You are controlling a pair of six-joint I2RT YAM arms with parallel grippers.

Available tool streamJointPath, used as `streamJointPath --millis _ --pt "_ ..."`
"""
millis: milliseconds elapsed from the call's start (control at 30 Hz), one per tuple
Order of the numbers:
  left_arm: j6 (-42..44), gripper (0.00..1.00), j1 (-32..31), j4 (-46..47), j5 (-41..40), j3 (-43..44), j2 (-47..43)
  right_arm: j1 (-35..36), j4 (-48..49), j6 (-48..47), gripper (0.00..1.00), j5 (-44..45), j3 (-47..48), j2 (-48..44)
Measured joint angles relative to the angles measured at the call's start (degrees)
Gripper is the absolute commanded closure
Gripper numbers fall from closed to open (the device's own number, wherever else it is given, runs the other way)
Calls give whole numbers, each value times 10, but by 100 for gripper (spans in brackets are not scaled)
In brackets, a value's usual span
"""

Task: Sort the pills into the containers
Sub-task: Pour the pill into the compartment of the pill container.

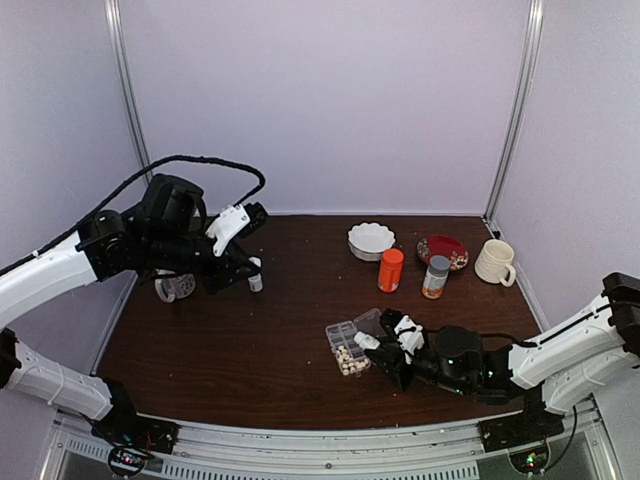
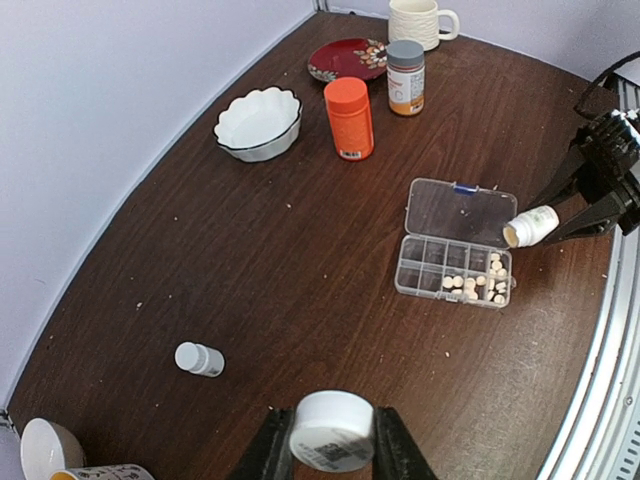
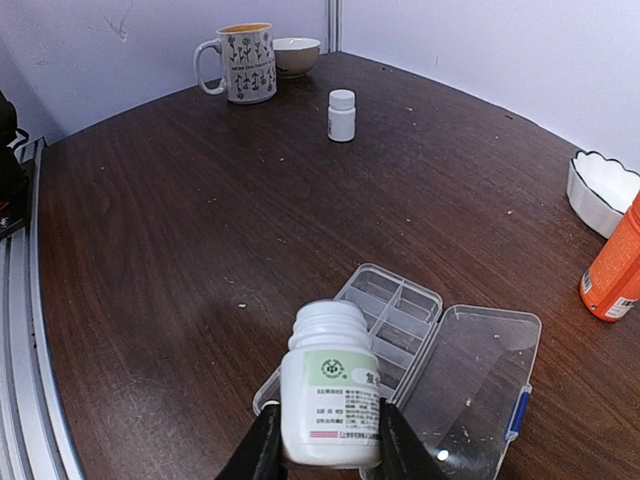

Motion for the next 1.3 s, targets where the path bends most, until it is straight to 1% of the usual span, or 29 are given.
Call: streamJointPath --millis 267,633,933,1300 --pt "17 100 0 20 22 -40 -17 -7 -12 22 96 3 -2 6" --pt "25 100 0 26 16 -40 -17 -18 -65 54 97 9 11 49" --pt "27 100 0 26 14 -40 -17 -24 -103 64 97 8 46 64" --pt "27 100 0 25 13 -40 -17 -27 -127 67 97 -7 54 71"
